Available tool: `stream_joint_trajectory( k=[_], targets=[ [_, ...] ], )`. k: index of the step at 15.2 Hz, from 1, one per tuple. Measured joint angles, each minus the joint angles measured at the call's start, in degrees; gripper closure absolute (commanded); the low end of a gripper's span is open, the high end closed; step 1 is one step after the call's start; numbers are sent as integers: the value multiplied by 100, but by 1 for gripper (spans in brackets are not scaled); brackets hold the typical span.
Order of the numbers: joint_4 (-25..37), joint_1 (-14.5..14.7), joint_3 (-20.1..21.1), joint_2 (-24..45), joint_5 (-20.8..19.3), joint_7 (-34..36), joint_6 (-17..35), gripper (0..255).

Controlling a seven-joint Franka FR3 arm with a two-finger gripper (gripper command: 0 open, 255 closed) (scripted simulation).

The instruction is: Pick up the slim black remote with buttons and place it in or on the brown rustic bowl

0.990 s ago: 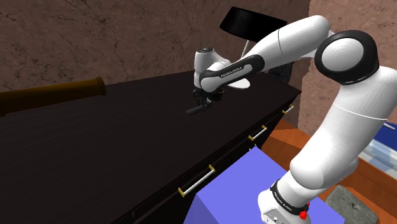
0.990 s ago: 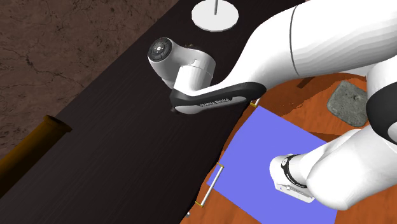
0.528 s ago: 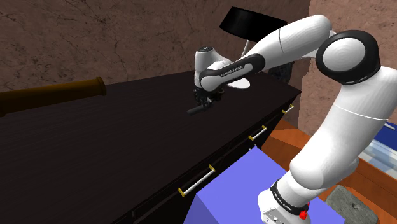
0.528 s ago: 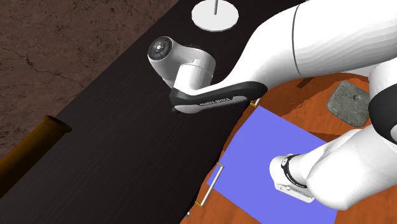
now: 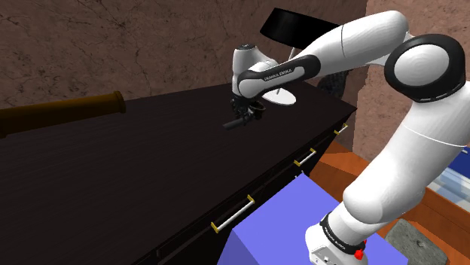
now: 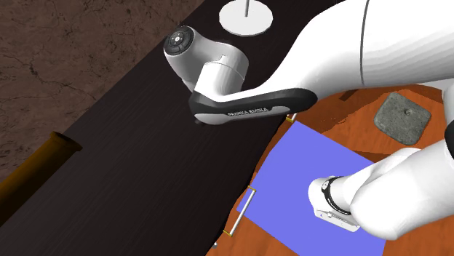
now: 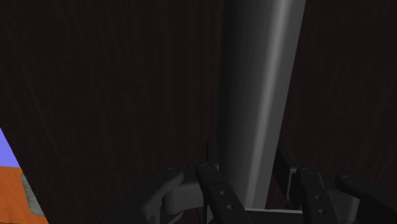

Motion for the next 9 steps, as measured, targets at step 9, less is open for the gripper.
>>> stream_joint_trajectory(
  k=[9],
  targets=[
    [329,-19,40,-330,248,-267,-596,255]
  ],
)
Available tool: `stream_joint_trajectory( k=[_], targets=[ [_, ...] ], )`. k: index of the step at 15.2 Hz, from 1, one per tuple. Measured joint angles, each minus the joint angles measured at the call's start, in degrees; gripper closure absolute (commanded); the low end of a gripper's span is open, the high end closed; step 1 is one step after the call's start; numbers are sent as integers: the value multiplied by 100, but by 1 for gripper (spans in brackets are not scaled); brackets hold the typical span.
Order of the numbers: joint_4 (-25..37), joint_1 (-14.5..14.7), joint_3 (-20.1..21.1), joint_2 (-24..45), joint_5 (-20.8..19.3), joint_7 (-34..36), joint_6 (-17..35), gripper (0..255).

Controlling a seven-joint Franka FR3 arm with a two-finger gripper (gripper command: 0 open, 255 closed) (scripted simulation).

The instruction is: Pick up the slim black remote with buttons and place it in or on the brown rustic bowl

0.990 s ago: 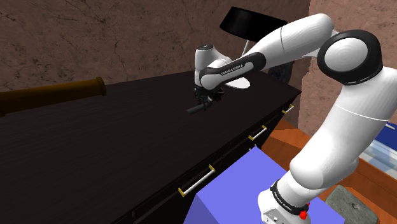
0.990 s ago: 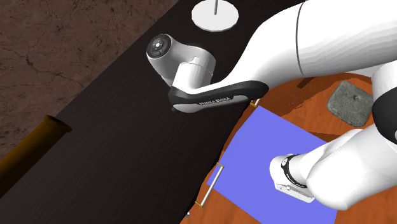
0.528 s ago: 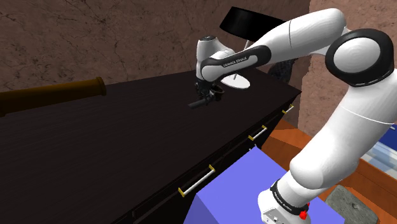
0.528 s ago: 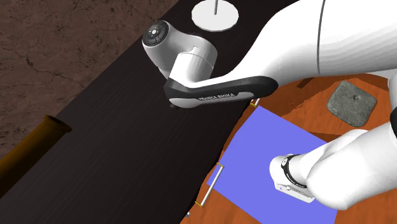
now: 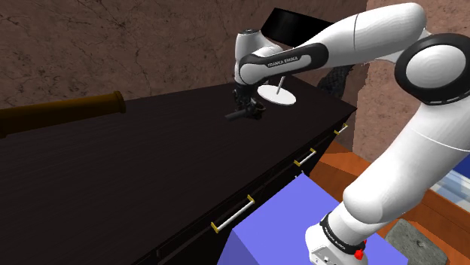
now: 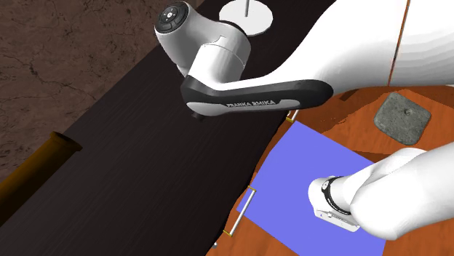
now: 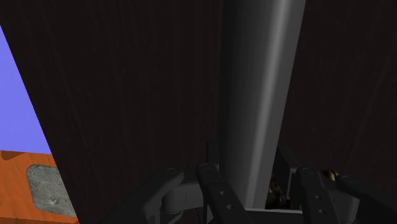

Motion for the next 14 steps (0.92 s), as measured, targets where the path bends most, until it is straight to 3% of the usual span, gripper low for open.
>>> stream_joint_trajectory(
  k=[10,14],
  targets=[
    [493,-7,17,-253,188,-244,-694,255],
    [750,-111,-86,-64,119,-442,-731,255]
  ],
)
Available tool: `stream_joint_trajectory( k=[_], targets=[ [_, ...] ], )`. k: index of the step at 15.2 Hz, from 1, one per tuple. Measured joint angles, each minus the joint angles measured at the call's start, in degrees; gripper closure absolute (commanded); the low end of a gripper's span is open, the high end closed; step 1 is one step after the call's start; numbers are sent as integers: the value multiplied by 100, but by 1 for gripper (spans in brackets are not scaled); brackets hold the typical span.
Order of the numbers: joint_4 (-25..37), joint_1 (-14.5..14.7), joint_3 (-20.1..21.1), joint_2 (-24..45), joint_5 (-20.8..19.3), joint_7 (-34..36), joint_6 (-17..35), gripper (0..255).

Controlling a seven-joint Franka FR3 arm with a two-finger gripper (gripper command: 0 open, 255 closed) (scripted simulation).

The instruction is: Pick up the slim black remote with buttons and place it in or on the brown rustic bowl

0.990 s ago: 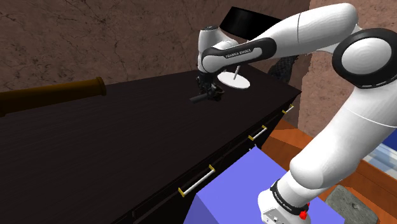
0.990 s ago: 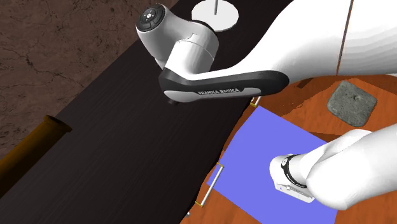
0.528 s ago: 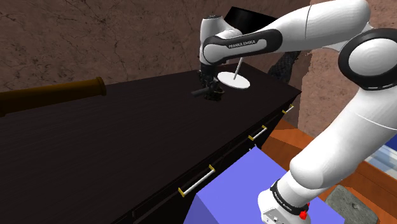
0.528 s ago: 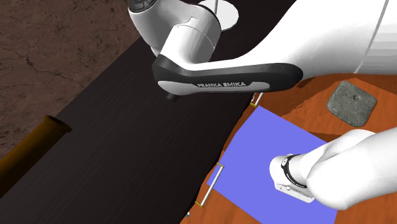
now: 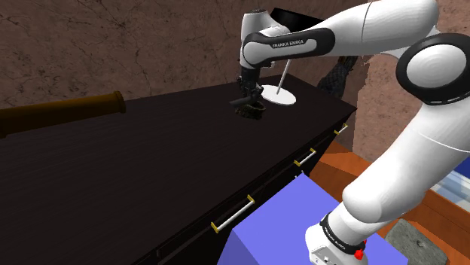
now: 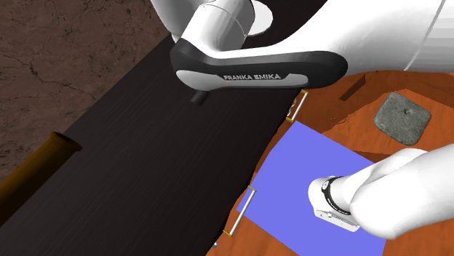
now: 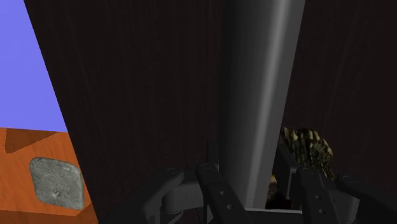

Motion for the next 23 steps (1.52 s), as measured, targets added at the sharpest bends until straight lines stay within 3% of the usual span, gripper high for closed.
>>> stream_joint_trajectory(
  k=[11,23],
  targets=[
    [1673,-509,-511,1414,-349,-1018,-74,255],
    [1398,-545,-590,1760,-501,-914,533,255]
  ],
)
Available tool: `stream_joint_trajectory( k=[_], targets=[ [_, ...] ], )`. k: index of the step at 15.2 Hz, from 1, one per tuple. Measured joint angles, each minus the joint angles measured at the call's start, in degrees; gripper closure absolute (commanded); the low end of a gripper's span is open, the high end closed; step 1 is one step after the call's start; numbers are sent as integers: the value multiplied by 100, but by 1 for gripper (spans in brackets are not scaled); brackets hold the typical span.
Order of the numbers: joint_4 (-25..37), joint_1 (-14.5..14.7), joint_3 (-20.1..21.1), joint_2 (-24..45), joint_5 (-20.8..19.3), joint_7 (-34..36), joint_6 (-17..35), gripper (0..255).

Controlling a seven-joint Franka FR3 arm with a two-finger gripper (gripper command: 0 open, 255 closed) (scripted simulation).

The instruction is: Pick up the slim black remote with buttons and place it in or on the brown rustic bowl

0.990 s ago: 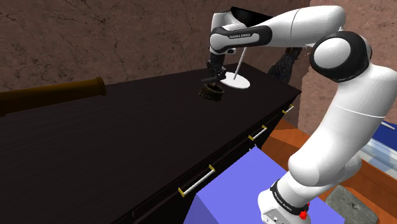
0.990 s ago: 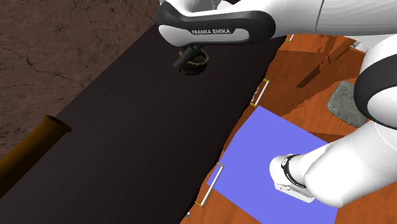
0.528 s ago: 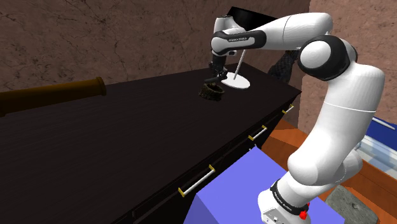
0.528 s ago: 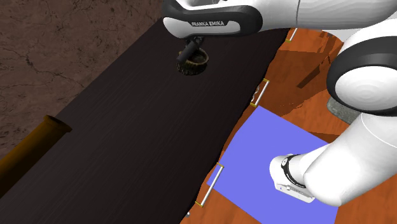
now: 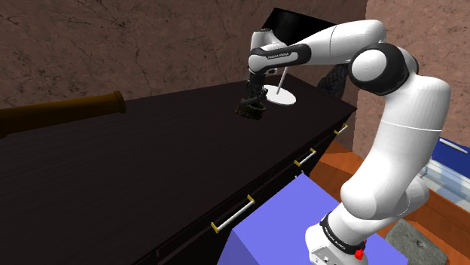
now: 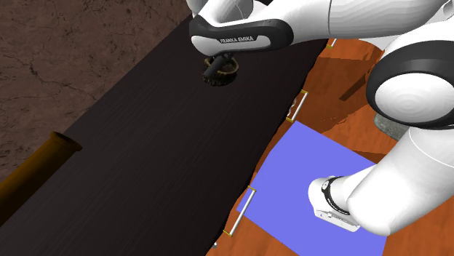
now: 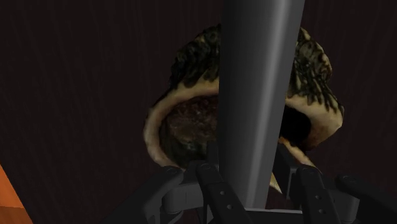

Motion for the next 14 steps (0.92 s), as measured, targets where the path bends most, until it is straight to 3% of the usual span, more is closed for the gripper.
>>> stream_joint_trajectory(
  k=[5,6,12,14],
  targets=[
    [-21,-5,-4,7,-5,3,31,255],
    [-22,-5,-4,6,-5,3,31,0],
    [-21,-5,-4,6,-6,3,32,0],
    [158,33,23,-32,31,-14,-184,0]
  ],
)
